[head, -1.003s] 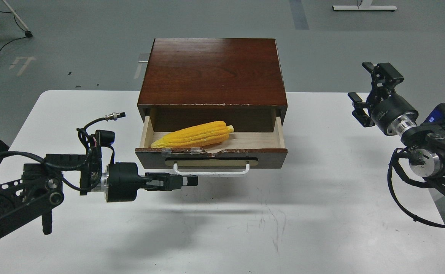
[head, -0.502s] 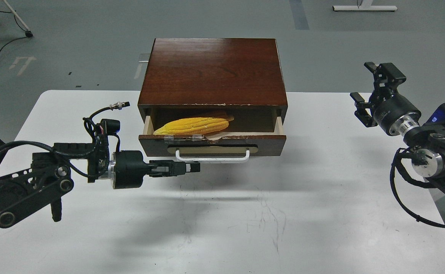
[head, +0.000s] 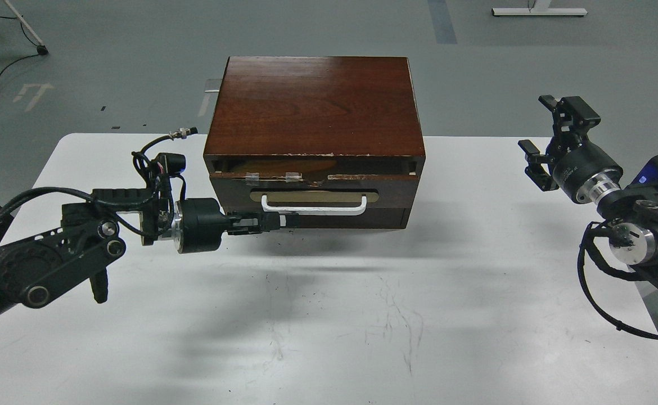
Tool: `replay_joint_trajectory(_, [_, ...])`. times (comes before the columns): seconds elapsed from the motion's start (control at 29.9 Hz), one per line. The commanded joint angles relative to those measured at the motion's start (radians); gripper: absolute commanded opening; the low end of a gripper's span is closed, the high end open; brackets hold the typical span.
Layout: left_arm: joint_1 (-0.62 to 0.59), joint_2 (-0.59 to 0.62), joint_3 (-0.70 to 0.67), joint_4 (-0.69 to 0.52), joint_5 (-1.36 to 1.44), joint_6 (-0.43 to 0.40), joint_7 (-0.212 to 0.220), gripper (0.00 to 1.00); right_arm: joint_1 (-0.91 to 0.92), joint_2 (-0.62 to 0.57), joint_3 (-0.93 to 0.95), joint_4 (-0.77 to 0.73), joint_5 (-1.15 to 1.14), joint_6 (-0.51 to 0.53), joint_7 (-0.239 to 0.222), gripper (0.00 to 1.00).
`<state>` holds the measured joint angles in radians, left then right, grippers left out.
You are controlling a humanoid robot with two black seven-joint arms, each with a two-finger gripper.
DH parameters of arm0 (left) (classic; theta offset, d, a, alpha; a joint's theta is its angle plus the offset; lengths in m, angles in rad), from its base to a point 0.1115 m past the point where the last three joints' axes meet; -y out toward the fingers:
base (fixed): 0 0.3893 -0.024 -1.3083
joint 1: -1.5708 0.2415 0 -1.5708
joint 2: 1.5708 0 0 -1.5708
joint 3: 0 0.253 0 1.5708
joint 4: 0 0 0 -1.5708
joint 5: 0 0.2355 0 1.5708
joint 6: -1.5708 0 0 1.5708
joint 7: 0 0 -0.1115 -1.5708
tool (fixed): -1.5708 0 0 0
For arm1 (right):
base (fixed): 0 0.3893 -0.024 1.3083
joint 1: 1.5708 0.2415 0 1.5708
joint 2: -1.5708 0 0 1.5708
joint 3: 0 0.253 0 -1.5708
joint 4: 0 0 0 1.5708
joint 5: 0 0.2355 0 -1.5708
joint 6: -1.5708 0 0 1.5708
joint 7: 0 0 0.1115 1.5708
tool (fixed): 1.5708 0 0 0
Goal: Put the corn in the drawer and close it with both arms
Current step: 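Push the drawer front with the left gripper into the cabinet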
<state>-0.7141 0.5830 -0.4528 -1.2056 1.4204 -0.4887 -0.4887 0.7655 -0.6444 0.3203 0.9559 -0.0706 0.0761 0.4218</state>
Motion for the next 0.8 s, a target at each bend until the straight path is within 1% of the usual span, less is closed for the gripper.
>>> replay_joint_trajectory(0.0, [-0.013, -0.026, 0.000, 0.035, 0.000, 0.000, 0.000, 0.00, -0.002, -0.001, -0.001, 0.000, 0.000, 0.001, 0.000, 0.94])
replay_joint_trajectory(0.27, [-0.048, -0.045, 0.000, 0.112, -0.003, 0.000, 0.000, 0.00, -0.002, -0.003, -0.001, -0.002, 0.000, 0.001, 0.000, 0.94])
replay_joint_trajectory(0.5, [-0.057, -0.045, 0.002, 0.123, -0.008, 0.000, 0.000, 0.00, -0.003, -0.003, -0.003, 0.000, -0.001, -0.001, 0.000, 0.94])
replay_joint_trajectory(0.53, [-0.057, -0.045, 0.002, 0.121, -0.011, 0.000, 0.000, 0.09, -0.005, -0.003, -0.004, 0.000, -0.002, -0.001, 0.000, 0.94])
replay_joint_trajectory(0.57, [-0.056, -0.045, 0.002, 0.120, -0.015, 0.000, 0.000, 0.25, -0.006, -0.003, -0.004, 0.000, -0.002, -0.001, 0.000, 0.94])
replay_joint_trajectory(0.6, [-0.054, -0.043, 0.012, 0.107, -0.037, 0.000, 0.000, 0.66, -0.011, -0.001, -0.003, 0.000, -0.003, 0.001, 0.000, 0.94])
replay_joint_trajectory(0.64, [-0.048, -0.037, 0.019, 0.100, -0.064, 0.000, 0.000, 0.86, -0.012, -0.001, -0.004, 0.000, -0.003, 0.001, 0.000, 0.94])
replay_joint_trajectory(0.67, [-0.045, -0.034, 0.020, 0.094, -0.081, 0.000, 0.000, 0.87, -0.011, -0.001, -0.004, 0.000, -0.005, 0.001, 0.000, 0.94])
replay_joint_trajectory(0.74, [-0.036, -0.019, 0.020, 0.057, -0.124, 0.000, 0.000, 0.96, -0.011, -0.003, -0.004, 0.000, -0.006, 0.002, 0.000, 0.94])
replay_joint_trajectory(0.77, [-0.030, -0.008, 0.019, 0.038, -0.139, 0.000, 0.000, 0.98, -0.012, -0.003, -0.004, 0.000, -0.006, 0.002, 0.000, 0.94])
